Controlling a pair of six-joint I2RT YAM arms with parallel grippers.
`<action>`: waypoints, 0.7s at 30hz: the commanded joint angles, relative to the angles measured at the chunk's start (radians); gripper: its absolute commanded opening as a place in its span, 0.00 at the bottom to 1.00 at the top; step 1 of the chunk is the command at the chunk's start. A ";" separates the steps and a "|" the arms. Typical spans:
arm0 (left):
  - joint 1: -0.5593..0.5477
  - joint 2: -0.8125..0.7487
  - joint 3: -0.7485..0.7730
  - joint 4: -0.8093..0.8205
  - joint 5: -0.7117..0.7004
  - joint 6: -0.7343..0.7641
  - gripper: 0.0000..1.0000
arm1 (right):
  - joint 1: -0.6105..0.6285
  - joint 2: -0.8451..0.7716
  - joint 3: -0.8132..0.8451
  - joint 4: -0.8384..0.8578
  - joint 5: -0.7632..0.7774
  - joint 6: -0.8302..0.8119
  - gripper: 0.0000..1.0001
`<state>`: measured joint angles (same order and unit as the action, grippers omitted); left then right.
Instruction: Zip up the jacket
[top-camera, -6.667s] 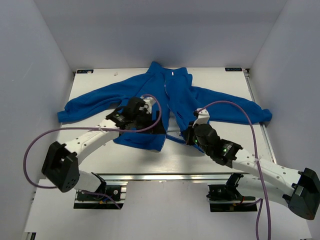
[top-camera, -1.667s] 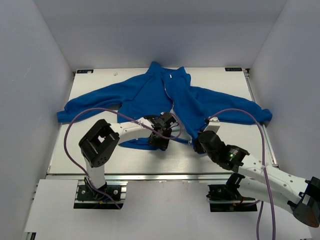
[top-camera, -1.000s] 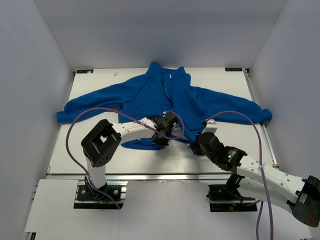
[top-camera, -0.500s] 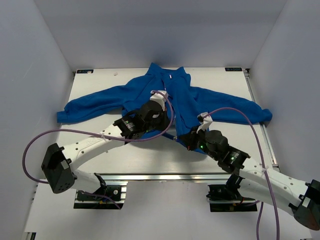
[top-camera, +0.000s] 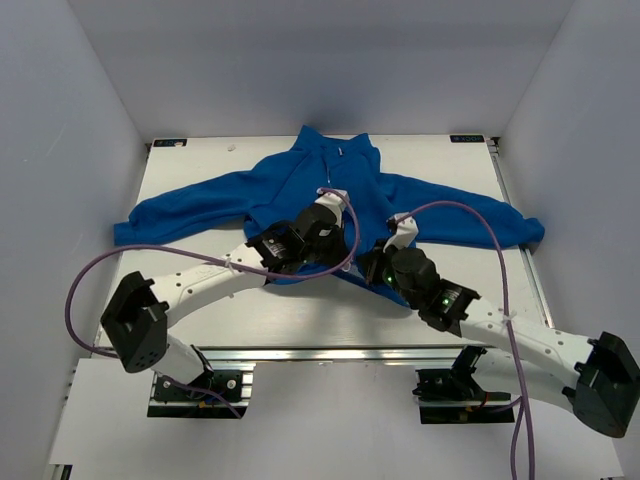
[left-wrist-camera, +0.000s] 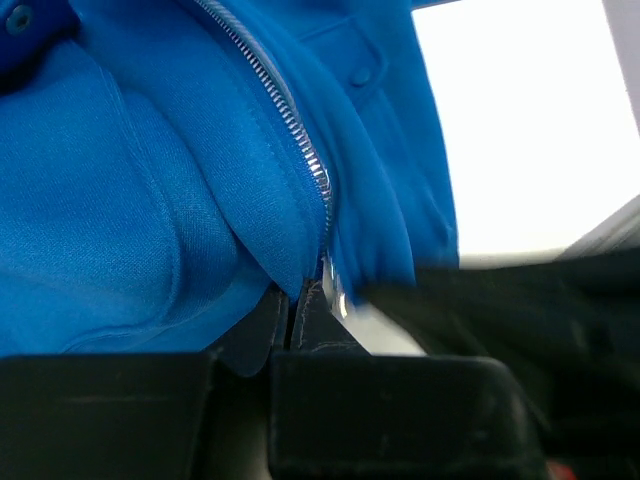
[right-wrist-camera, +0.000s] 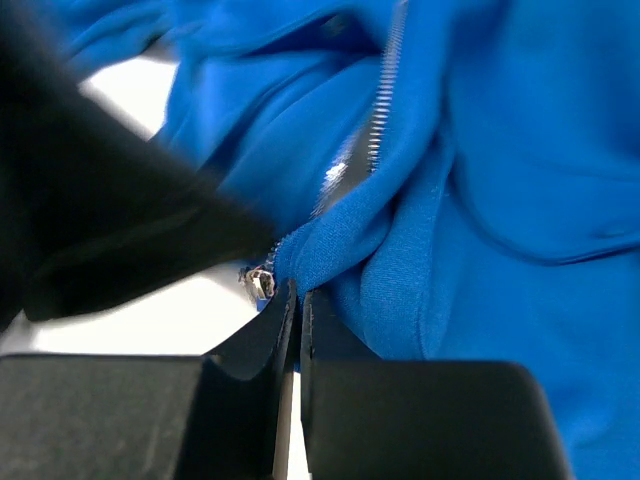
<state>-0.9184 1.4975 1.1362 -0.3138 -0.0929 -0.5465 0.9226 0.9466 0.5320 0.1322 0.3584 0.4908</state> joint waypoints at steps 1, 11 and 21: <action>-0.010 -0.092 0.022 0.021 0.047 -0.010 0.00 | -0.004 0.059 0.123 0.011 0.244 0.055 0.00; -0.008 -0.186 0.005 -0.053 0.045 -0.012 0.00 | -0.005 0.164 0.154 0.111 0.205 0.052 0.00; -0.008 -0.255 -0.023 -0.021 -0.065 -0.027 0.00 | -0.014 -0.032 0.043 0.198 0.065 -0.001 0.00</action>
<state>-0.9184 1.3132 1.1110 -0.3843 -0.1200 -0.5594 0.9138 0.9604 0.5705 0.2771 0.4877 0.5072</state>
